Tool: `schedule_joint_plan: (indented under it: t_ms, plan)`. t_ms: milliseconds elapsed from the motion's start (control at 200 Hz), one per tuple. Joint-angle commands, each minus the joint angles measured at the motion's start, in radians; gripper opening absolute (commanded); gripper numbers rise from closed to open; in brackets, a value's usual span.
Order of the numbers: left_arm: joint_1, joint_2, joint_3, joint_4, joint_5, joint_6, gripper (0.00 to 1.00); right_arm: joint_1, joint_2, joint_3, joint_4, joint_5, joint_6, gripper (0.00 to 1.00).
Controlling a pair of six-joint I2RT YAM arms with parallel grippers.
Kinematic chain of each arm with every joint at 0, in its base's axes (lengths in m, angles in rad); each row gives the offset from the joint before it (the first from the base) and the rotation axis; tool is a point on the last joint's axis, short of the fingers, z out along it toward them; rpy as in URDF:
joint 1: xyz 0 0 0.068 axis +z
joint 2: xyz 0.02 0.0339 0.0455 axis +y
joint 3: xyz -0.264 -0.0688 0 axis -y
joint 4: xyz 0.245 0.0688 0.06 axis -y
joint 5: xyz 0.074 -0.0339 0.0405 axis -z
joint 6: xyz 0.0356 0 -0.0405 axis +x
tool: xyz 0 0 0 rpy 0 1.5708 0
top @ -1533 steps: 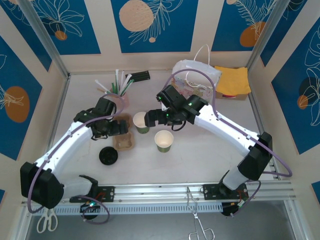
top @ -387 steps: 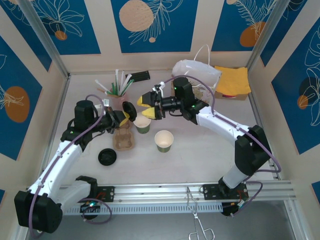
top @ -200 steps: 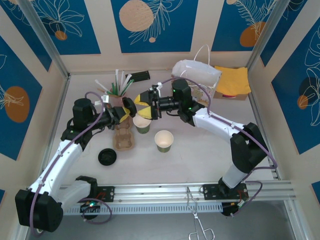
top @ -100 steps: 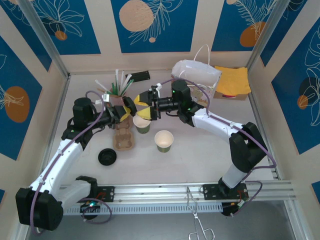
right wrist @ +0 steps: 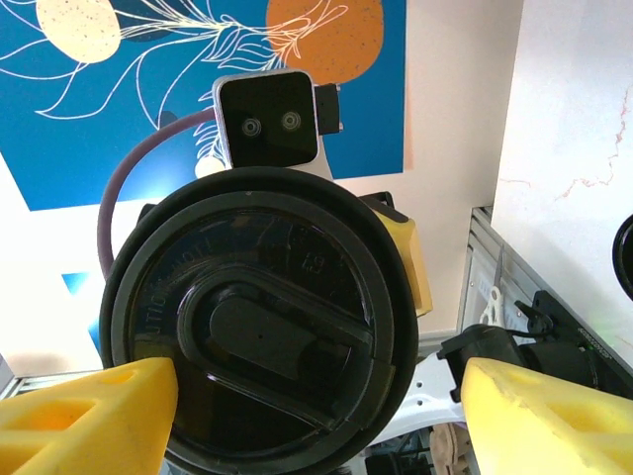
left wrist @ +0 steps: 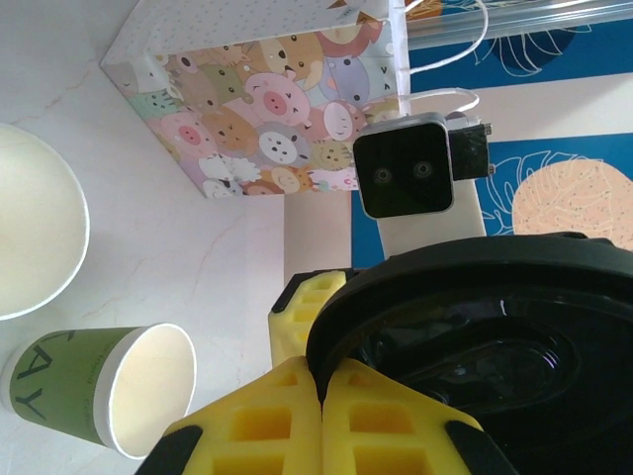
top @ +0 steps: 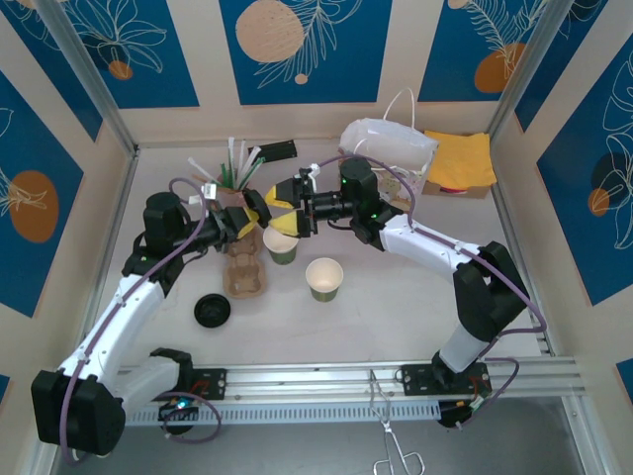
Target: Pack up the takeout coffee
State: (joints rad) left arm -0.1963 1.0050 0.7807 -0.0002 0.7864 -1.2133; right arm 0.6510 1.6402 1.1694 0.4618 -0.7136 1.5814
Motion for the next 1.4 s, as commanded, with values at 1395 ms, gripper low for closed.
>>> schedule_joint_plan:
  t_ms: [1395]
  plan:
    - [0.014,-0.01,-0.003,0.037,0.045,-0.005,0.01,-0.007,-0.026,0.045,0.018,-0.003,-0.014,0.81]
